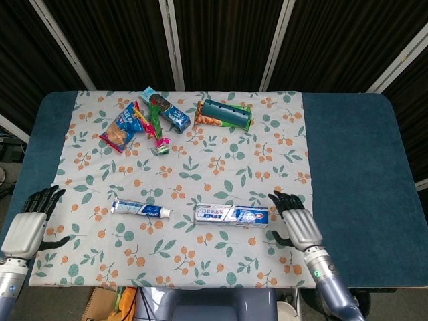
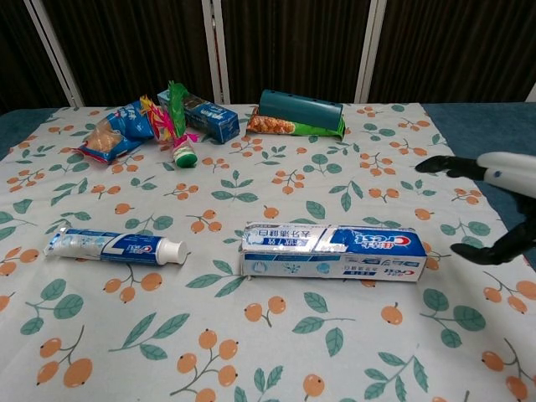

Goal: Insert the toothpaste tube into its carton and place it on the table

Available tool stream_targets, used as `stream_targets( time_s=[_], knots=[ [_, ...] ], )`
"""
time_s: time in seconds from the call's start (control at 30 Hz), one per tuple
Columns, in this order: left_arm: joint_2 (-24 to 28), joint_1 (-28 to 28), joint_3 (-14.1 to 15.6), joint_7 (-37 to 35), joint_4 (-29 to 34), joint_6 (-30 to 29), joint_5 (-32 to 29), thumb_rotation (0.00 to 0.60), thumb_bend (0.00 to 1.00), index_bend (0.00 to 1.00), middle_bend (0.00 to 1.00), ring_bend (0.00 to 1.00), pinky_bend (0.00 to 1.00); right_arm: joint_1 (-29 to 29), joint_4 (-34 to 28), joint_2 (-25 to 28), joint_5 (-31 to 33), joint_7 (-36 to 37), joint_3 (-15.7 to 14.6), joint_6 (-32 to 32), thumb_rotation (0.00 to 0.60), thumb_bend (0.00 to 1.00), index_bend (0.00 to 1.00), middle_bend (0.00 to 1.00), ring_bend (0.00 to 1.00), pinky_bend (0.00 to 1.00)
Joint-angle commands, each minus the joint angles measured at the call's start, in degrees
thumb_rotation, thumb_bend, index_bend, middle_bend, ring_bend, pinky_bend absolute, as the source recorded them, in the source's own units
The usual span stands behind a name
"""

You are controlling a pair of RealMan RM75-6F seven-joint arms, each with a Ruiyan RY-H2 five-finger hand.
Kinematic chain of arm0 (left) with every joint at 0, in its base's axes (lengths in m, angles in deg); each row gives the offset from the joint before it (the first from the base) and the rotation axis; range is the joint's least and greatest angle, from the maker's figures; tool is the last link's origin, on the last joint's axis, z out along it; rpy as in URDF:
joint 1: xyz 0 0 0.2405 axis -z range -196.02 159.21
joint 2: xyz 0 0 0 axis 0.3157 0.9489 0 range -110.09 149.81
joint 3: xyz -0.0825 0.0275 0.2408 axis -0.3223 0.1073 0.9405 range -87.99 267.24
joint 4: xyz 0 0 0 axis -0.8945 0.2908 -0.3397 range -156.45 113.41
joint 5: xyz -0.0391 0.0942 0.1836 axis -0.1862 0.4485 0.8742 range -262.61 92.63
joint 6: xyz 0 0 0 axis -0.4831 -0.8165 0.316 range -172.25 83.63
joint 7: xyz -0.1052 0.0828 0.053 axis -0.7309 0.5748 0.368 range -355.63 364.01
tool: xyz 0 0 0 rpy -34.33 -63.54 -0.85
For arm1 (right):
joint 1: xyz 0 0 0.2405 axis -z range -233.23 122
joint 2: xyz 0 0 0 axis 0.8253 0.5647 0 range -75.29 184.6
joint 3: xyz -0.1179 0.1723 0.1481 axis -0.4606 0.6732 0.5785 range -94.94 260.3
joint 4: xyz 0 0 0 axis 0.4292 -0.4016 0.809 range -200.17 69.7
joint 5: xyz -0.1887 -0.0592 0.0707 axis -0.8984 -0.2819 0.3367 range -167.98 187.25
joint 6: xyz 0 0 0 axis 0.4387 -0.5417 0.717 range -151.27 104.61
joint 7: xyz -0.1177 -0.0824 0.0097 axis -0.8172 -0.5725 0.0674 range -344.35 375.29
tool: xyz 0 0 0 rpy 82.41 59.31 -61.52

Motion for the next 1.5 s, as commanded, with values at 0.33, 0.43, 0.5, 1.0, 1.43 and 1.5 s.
stream_targets(
  time_s=[0.33,0.43,0.5,1.0,1.43,1.5],
  knots=[
    [0.29,0.28,-0.08,-0.86,0.28,0.86,-0.61,0.600,0.00,0.00,0.00,0.00,0.02,-8.20,8.14,-12.79,9.35,-7.55,0.93,1.44,0.600,0.37,0.00,0.00,0.00,0.00],
    [0.30,0.31,-0.04,-0.79,0.46,0.99,-0.69,0.600,0.00,0.00,0.00,0.00,0.02,-8.73,9.14,-13.65,9.44,-7.02,0.96,1.81,0.600,0.37,0.00,0.02,0.00,0.00],
    [0.30,0.30,-0.01,-0.69,0.56,0.97,-0.71,0.600,0.00,0.00,0.00,0.00,0.02,-9.15,9.81,-14.27,9.65,-6.99,0.89,2.04,0.600,0.37,0.00,0.06,0.02,0.02],
    [0.48,0.37,0.00,-0.97,0.89,1.35,-1.18,0.600,0.00,0.00,0.00,0.00,0.02,-12.07,14.60,-21.05,12.11,-8.12,-0.14,2.37,0.600,0.37,0.04,0.14,0.10,0.06],
    [0.65,0.77,0.02,-1.62,0.62,2.27,-1.46,0.600,0.00,0.00,0.00,0.00,0.02,-11.25,16.92,-22.34,6.71,-5.72,-1.91,5.36,0.600,0.42,0.46,0.52,0.50,0.47],
    [0.68,0.78,0.05,-1.54,0.63,2.30,-1.47,0.600,0.00,0.00,0.00,0.00,0.02,-10.72,15.70,-21.28,5.29,-4.83,-2.30,5.90,0.600,0.42,0.46,0.53,0.51,0.47]
  ],
)
